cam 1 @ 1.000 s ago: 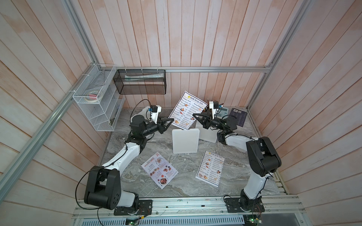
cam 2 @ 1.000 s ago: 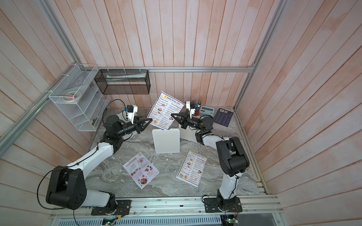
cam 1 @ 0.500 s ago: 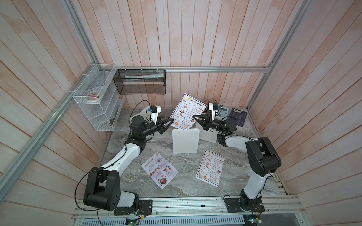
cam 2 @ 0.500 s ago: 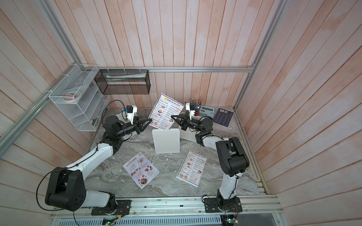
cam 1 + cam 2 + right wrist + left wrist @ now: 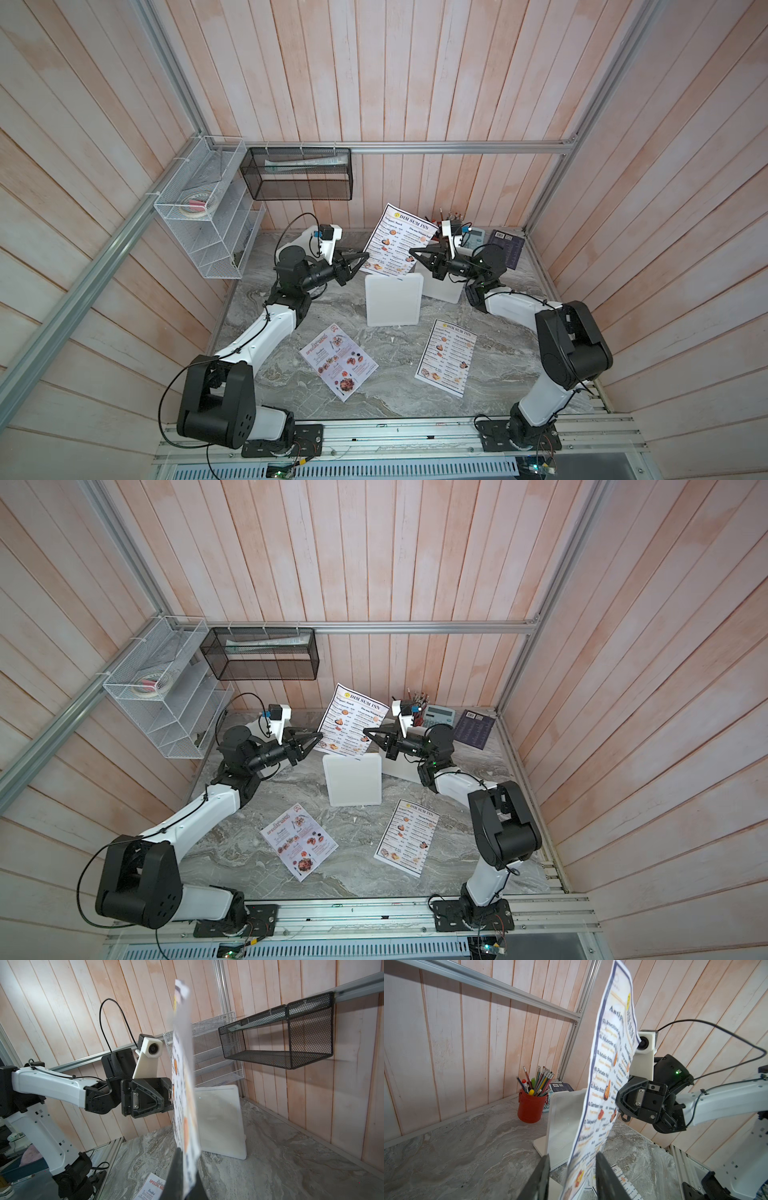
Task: Insert the menus into the narrow rack
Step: Insert the menu into the narrow rack.
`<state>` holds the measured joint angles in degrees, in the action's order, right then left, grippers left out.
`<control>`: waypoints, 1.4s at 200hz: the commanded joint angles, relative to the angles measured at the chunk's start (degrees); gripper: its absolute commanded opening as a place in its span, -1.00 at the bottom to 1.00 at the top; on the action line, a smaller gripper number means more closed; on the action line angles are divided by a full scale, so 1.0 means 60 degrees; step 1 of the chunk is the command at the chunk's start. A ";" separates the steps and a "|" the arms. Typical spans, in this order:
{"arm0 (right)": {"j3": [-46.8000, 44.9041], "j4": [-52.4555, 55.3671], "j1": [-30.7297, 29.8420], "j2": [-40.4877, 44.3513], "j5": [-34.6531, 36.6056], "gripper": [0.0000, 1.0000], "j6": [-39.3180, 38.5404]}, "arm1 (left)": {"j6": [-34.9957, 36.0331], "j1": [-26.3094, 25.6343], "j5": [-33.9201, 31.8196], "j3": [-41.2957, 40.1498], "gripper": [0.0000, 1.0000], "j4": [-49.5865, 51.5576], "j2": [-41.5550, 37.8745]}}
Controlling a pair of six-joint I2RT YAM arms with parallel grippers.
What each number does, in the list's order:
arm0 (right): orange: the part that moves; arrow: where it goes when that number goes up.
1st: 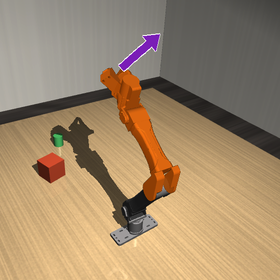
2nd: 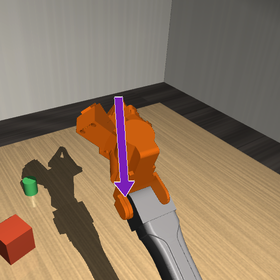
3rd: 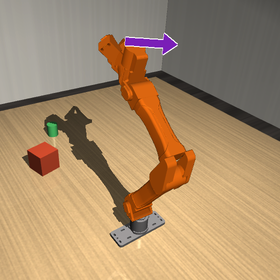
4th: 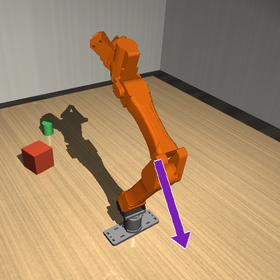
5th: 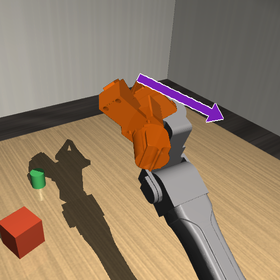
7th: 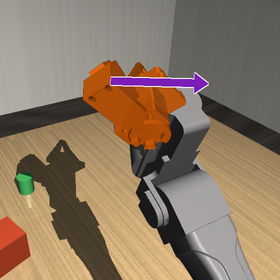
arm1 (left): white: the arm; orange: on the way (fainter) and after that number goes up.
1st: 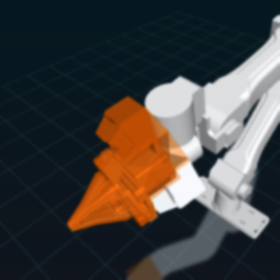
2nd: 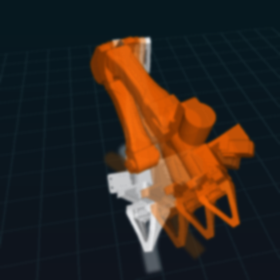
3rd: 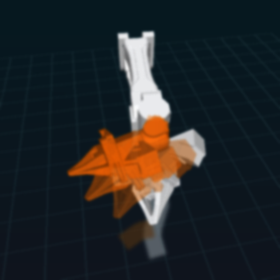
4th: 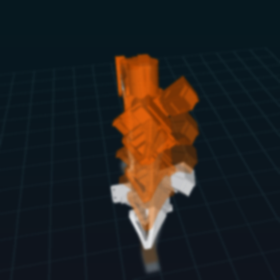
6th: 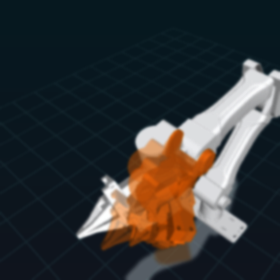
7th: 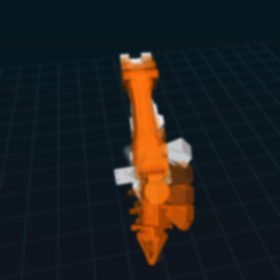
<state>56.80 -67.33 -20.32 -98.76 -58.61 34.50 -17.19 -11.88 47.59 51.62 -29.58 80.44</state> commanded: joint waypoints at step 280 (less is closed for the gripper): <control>0.1290 0.7289 0.0439 0.1226 -0.0277 -1.00 -0.4621 | -0.0043 0.0060 0.0329 -0.0099 -0.17 -0.0141 -0.0107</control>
<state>62.00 -29.30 -16.47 -92.88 -61.54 11.64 -17.19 -11.88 48.23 51.62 -29.58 80.44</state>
